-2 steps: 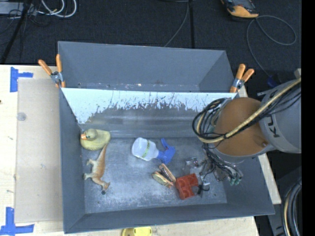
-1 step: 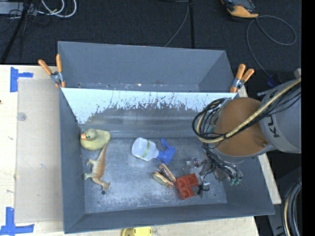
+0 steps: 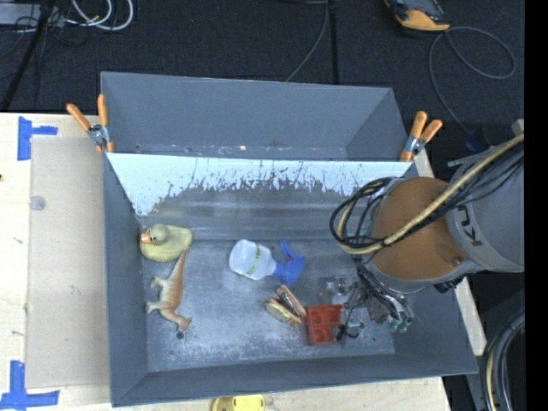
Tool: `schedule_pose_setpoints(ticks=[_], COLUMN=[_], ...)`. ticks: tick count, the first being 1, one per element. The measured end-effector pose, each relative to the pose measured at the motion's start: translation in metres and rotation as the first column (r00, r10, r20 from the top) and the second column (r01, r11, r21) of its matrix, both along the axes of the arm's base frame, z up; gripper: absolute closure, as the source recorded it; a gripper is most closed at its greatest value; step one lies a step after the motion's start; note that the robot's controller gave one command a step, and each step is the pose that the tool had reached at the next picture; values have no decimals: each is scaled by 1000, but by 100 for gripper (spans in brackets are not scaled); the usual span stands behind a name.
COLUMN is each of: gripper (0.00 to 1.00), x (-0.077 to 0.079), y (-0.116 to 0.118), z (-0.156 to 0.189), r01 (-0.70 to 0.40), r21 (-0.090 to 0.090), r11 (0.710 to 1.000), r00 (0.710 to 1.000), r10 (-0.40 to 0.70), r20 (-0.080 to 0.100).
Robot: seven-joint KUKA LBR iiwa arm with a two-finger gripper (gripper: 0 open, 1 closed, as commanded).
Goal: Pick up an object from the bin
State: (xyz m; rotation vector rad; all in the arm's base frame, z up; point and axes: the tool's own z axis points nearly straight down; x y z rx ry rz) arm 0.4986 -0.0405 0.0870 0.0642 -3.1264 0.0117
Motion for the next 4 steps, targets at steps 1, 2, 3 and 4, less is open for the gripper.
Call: schedule_pose_setpoints(ticks=[1,2,3,4], gripper=[100,100,100,100], x=[0,3,3,1], y=[0,-1,-6,-17], z=[0,7,53,87], r01=[-1,-12,-16,89], r21=[0,2,3,1], r11=[1000,1000,1000,996], r00=[1000,1000,1000,996], r10=[1,12,16,-89], r20=[0,-2,-10,0])
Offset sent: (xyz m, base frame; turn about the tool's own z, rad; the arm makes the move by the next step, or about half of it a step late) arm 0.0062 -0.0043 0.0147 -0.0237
